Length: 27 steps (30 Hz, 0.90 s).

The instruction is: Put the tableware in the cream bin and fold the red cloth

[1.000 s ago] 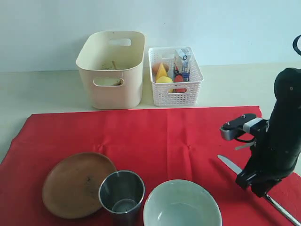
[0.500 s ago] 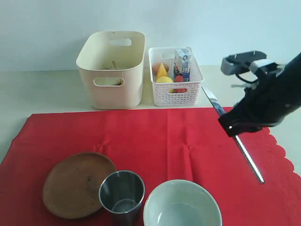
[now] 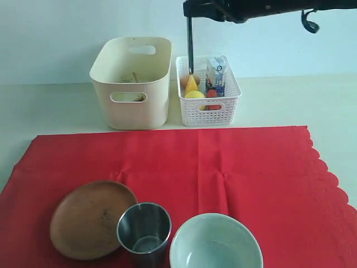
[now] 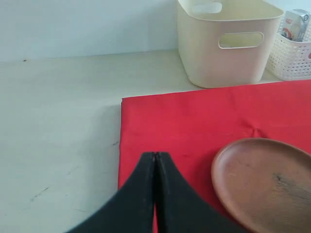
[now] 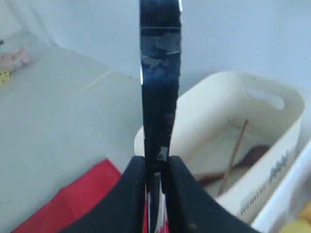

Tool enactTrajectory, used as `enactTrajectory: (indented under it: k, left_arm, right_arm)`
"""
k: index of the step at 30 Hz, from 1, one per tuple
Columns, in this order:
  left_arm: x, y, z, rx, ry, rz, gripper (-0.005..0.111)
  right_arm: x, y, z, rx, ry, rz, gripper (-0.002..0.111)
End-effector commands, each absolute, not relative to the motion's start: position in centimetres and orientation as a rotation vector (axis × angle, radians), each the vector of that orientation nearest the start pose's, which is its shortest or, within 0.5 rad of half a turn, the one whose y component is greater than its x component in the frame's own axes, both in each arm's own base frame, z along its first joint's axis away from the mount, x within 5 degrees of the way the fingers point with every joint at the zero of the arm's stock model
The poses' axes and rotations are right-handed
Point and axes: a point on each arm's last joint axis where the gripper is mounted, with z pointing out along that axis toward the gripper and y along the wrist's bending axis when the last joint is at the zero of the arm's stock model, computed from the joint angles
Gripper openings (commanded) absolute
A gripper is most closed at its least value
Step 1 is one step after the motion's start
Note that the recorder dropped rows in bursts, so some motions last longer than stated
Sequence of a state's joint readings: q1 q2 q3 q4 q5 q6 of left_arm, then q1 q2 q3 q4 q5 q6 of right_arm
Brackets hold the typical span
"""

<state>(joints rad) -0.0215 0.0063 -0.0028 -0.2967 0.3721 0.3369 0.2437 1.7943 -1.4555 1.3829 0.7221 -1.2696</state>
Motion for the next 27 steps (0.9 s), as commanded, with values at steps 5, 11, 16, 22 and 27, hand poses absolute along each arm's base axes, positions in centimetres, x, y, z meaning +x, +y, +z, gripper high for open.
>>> enactTrajectory:
  k: [5,11,16,22,27]
  left_arm:
    - [5.3,-1.1,18.1,0.142,1.83,-0.072,0.0]
    - [5.3,-1.1,18.1,0.142,1.83,-0.072,0.0]
    - [5.3,-1.1,18.1,0.142,1.83,-0.072,0.0]
    - [5.3,-1.1,18.1,0.142,1.83,-0.072,0.0]
    - [5.3,-1.1,18.1,0.142,1.83,-0.072,0.0]
  right_arm:
    - [44.2,18.4,29.6,-0.777,1.532,1.034,0.0]
    - [47.3,19.5,24.9,-0.867,1.489,1.034,0.0]
    - [48.8,19.8,21.8,-0.9,1.487,0.994,0.0]
    - [49.2,19.9,19.8,-0.908,1.511,0.983,0.034]
    - [48.6,19.7,23.0,-0.83,1.537,1.073,0.041]
